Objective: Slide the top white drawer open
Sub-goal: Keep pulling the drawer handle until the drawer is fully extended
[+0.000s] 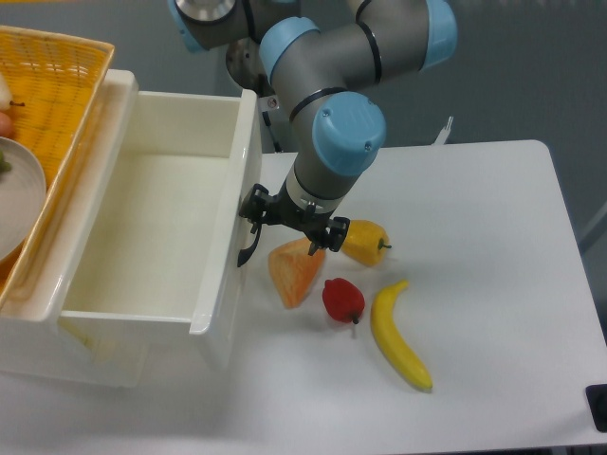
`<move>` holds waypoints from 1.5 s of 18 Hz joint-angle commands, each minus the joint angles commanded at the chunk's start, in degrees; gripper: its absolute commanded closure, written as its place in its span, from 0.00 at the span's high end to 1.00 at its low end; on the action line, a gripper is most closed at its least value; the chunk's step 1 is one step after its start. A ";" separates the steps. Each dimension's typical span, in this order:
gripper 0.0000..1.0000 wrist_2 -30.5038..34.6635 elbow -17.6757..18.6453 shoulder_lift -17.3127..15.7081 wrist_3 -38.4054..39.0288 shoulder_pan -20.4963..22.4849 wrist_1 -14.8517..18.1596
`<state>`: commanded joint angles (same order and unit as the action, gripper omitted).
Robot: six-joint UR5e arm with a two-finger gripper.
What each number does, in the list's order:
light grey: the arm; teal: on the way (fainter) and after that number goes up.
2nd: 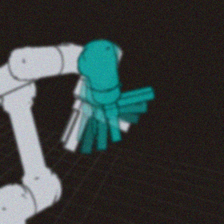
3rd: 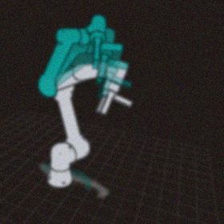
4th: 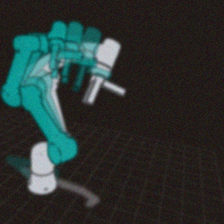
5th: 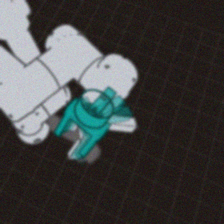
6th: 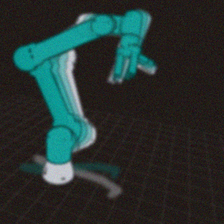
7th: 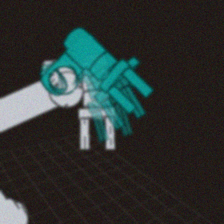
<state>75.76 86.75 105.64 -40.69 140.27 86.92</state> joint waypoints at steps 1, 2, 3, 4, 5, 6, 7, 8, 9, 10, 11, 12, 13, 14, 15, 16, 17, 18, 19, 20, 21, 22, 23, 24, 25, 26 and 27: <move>1.00 -0.09 0.00 0.00 -0.53 0.18 0.09; 1.00 -0.09 0.00 0.00 -0.62 0.35 0.26; 1.00 -0.09 0.00 0.00 -0.62 0.35 0.52; 1.00 -0.09 0.00 0.00 -0.62 0.35 0.53; 1.00 -0.18 0.00 0.00 -0.62 0.35 0.53; 1.00 -0.18 0.00 0.00 -0.62 0.35 0.53; 1.00 -0.18 0.00 0.00 -0.62 0.35 0.53; 1.00 -0.18 0.00 0.00 -0.62 0.44 0.53; 1.00 -0.18 0.00 0.09 -0.62 0.44 0.53; 1.00 -0.18 0.00 0.26 -0.62 0.44 0.61; 1.00 -0.18 0.00 0.26 -0.62 0.70 0.62; 1.00 -0.18 0.00 0.26 -0.62 0.70 0.62; 1.00 -0.18 0.00 0.26 -0.62 0.70 0.62; 1.00 -0.18 0.09 0.26 -0.62 0.70 0.62; 1.00 -0.26 0.09 0.26 -0.62 0.70 0.62; 1.00 -0.35 0.09 0.26 -0.53 0.62 0.62; 1.00 -0.61 0.09 0.26 -0.53 0.62 0.62; 1.00 -0.96 0.09 0.26 -0.45 0.62 0.62; 1.00 -1.58 0.17 0.26 -0.53 0.62 0.70; 1.00 -2.28 0.18 0.26 -0.53 0.62 1.23; 1.00 -3.16 0.18 0.26 -0.45 0.62 1.67; 1.00 -3.86 0.18 0.26 -0.36 0.62 1.84; 1.00 -4.39 0.26 0.26 -0.36 0.62 2.11; 1.00 -4.83 0.35 0.26 -0.10 0.62 2.54; 1.00 -5.36 0.35 0.26 0.08 0.62 2.64; 1.00 -5.62 0.35 0.26 0.08 0.62 2.64; 1.00 -5.80 0.35 0.26 0.08 0.62 2.64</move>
<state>69.96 87.10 105.91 -40.61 140.89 89.56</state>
